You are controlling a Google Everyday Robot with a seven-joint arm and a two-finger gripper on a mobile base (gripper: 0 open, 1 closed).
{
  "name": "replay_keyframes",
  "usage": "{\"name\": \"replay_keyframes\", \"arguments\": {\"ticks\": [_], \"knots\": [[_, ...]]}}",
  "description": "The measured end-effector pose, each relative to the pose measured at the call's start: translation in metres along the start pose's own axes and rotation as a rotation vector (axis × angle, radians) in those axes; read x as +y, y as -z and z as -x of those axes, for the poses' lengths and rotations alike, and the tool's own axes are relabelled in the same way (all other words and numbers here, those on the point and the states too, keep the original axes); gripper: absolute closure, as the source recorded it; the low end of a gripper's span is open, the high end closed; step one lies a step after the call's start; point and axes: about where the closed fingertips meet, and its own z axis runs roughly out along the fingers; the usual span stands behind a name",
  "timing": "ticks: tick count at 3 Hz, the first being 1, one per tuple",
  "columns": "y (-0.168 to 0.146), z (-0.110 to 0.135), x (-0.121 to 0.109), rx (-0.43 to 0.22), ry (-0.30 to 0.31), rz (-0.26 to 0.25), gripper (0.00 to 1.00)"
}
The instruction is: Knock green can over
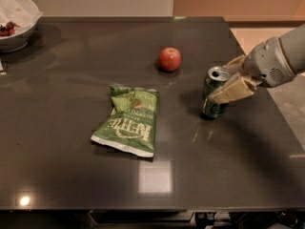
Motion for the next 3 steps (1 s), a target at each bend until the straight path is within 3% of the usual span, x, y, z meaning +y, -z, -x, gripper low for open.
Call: {"name": "replay_keyframes", "arguments": {"ticks": [1, 3], "knots": [[0.011, 0.009, 0.002, 0.147, 0.008, 0.021, 1.0], [0.022, -0.002, 0.01, 0.472, 0.074, 0.062, 1.0]]}}
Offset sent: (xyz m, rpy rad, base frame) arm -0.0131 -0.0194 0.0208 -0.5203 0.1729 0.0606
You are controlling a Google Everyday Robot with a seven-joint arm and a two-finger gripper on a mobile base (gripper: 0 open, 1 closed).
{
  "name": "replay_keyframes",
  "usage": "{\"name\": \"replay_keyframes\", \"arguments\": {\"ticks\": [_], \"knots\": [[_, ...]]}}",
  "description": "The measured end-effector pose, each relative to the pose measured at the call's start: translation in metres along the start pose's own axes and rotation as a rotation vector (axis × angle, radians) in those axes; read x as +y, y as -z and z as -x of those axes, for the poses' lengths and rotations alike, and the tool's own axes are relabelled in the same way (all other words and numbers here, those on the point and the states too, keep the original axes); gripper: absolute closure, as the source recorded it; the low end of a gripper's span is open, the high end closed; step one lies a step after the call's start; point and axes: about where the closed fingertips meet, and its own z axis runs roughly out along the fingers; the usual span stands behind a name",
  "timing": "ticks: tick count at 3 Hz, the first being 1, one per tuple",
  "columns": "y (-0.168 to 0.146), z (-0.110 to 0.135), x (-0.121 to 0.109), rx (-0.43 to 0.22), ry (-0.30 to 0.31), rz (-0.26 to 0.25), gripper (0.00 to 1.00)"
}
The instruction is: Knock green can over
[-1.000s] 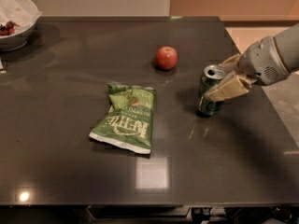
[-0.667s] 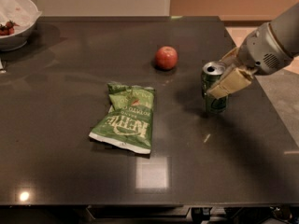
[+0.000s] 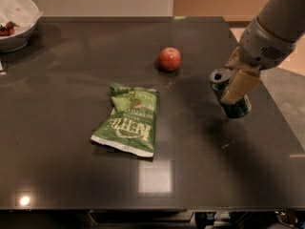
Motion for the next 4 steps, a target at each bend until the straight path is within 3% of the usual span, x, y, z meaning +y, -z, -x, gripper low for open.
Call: {"name": "replay_keyframes", "arguments": {"ticks": [1, 2, 4], "knots": [[-0.004, -0.008, 0.008, 0.098, 0.035, 0.027, 1.0], [-0.014, -0.016, 0.016, 0.175, 0.069, 0.06, 0.82], [-0.037, -0.024, 0.025, 0.247, 0.109, 0.114, 0.35]]}}
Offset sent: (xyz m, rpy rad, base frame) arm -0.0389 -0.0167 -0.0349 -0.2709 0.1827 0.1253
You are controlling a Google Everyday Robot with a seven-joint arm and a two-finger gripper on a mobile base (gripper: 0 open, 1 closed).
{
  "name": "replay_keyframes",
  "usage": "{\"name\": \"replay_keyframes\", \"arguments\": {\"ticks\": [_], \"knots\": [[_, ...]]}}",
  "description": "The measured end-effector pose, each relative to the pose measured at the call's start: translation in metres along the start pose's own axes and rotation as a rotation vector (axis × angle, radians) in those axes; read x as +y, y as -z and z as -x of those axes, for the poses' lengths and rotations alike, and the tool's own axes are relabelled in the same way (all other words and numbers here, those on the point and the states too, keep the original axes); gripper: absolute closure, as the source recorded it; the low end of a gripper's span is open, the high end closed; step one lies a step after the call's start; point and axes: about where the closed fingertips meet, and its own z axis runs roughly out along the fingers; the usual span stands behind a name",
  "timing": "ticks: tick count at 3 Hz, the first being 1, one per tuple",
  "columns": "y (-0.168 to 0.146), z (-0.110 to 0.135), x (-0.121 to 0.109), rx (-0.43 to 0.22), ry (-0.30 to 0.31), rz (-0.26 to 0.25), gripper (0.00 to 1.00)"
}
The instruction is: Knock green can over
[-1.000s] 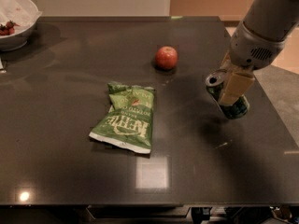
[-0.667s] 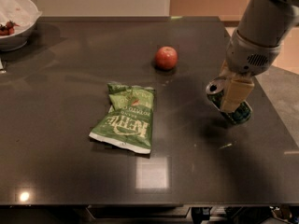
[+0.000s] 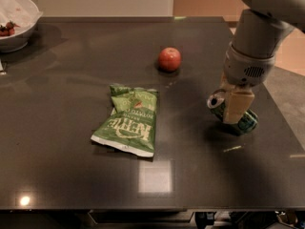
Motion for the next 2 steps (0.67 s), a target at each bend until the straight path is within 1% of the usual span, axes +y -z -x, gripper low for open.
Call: {"name": "replay_keyframes", "arguments": {"ticks": [1, 2], "knots": [[-0.006, 0.0028, 0.003, 0.004, 0.015, 0.016, 0.13], [-0.0098, 0.0077, 0.0064, -0.007, 0.026, 0.028, 0.0]]}}
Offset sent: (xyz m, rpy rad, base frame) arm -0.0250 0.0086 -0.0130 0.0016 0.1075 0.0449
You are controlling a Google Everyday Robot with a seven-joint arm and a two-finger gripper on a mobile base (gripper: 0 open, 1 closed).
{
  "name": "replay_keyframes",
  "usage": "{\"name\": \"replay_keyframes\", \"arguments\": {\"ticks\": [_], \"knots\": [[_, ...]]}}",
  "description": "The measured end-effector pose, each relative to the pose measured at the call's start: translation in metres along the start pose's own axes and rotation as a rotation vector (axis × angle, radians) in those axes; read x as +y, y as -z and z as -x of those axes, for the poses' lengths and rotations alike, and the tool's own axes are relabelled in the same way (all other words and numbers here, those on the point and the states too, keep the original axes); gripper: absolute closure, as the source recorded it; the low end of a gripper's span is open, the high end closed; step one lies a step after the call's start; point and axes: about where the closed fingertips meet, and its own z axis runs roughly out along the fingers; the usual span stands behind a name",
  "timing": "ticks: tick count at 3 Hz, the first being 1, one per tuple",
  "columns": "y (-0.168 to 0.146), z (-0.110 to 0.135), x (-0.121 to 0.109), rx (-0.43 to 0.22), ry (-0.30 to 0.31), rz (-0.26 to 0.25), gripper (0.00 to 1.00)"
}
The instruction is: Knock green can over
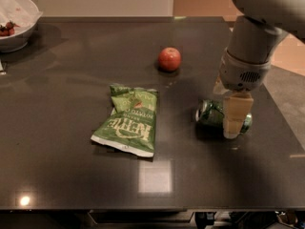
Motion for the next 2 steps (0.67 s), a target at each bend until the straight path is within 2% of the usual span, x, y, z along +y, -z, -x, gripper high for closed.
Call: {"name": "replay_keyframes", "arguments": {"ticks": [1, 2], "knots": [[-0.0067, 0.0056, 0.0079, -0.056, -0.012, 0.02, 0.0], [-0.0061, 0.0076, 0.0037, -0.061, -0.011, 0.001, 0.0]]}}
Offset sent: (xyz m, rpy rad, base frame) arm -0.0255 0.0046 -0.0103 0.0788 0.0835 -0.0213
